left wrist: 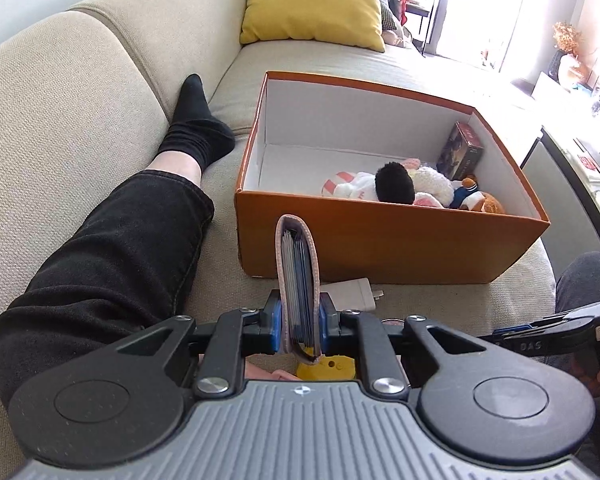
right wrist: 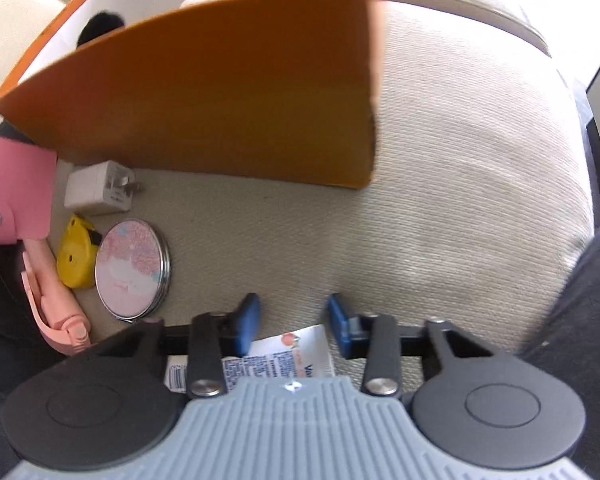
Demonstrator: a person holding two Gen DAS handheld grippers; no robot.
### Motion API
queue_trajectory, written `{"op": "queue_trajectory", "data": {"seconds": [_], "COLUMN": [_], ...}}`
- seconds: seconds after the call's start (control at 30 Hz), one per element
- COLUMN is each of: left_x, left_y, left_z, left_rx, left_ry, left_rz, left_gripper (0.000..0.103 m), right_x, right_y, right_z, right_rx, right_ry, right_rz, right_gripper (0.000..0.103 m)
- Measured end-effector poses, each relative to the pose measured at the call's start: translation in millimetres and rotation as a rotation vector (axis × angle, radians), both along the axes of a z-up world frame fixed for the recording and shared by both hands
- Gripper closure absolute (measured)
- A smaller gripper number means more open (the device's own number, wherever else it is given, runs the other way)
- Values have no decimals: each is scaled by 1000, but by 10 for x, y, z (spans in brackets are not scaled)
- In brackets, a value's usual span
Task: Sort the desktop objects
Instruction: 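Grasp the white printed packet with the right gripper while the left gripper holds the wallet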
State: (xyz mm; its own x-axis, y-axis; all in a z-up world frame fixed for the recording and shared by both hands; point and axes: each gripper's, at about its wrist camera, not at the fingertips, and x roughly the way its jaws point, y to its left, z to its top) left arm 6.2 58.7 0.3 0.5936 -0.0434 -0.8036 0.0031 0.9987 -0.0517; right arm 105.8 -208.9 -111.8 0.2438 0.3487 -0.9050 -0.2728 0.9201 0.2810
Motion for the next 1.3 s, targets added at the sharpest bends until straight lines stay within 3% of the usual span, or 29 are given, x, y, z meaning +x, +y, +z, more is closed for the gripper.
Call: {"op": "queue_trajectory", "data": {"seconds": [0.07, 0.13, 0.27, 0.43, 0.63, 0.67, 0.73, 0.77, 0.8, 0.9, 1.0, 1.1, 1.2, 1.3], "left_x": [-21, -42, -51, -61, -74, -74, -82, -86, -98, -113, -135, -148, -139, -127], "left_y": [5, 5, -27, -94, -111, -117, -130, -139, -153, -177, -225, -279, -326, -390], "left_z": [13, 25, 16, 16, 26, 20, 13, 16, 20, 39, 40, 26, 26, 40], "left_rx": [-1, -3, -7, -8, -5, -6, -9, -10, -13, -31, -54, -74, -94, -111], "left_ry": [-2, -5, -2, 0, -4, -2, 1, 1, 1, 3, 13, 22, 27, 24], "left_rz": [0, -4, -20, -35, -33, -34, -39, -43, -47, -59, -81, -100, -112, -128], "left_gripper": [83, 83, 83, 83, 83, 83, 83, 83, 83, 83, 83, 84, 84, 84], "right_x": [20, 16, -75, -181, -202, -211, -234, -241, -246, -281, -287, -254, -230, -238], "right_y": [-161, -309, -482, -437, -407, -444, -491, -531, -563, -549, -585, -590, -551, -449], "right_z": [21, 25, -25, -88, -247, -250, -223, -215, -216, -153, 6, 231, 572, 879], "right_rx": [66, 102, 116, 128, 160, 163, 168, 190, 218, 237, 292, 364, 385, 343], "right_ry": [43, 84, 141, 196, 234, 234, 223, 228, 242, 207, 177, 135, 37, -94], "right_rz": [-47, -84, -83, -43, -103, -113, -133, -144, -149, -115, -101, -89, -54, -1], "right_gripper": [65, 53, 43, 43, 41, 44, 60, 75, 84, 95, 102, 103, 103, 103]}}
